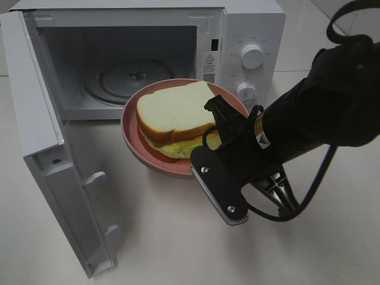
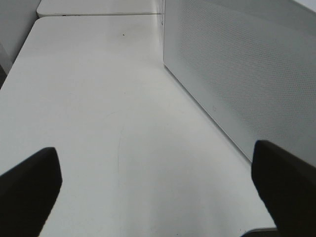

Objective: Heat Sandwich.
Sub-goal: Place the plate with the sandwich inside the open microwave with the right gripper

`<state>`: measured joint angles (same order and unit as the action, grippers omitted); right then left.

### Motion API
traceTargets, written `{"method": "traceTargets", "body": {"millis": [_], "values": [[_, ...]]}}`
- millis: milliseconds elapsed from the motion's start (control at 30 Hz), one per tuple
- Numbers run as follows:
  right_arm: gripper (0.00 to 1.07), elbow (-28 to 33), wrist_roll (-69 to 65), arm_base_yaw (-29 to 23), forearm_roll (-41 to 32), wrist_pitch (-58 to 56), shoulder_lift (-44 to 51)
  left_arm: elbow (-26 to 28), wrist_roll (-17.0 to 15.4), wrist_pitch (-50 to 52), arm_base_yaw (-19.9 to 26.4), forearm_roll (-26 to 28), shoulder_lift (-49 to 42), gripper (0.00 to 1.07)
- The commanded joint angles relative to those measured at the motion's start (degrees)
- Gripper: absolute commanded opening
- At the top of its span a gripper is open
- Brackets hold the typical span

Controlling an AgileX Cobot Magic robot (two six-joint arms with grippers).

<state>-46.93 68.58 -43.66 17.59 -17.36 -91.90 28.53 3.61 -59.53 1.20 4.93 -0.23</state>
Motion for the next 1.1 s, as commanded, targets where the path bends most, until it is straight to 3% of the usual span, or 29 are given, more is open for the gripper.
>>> {"method": "traceTargets", "body": {"millis": [33, 467, 567, 1100], "values": [[0.00, -2.86, 6.99, 0.29, -5.56, -1.03, -1.32, -0.11, -0.06, 0.00, 0.11, 0.17, -1.38, 1.01], [0.00, -13.18, 14.04, 0.74, -11.34, -8.37, -7.79, -0.11, -0.06, 0.00, 0.11, 0.17, -1.38, 1.01], [0.00, -16.67, 18.62, 2.81, -17.59, -10.77, -9.22, -0.11, -0.06, 0.00, 0.11, 0.17, -1.38, 1.01], [0.00, -26.24, 21.37, 4.30, -19.08, -16.27, -14.78, -0.11, -0.06, 0.00, 0.11, 0.23, -1.38, 1.01]]}}
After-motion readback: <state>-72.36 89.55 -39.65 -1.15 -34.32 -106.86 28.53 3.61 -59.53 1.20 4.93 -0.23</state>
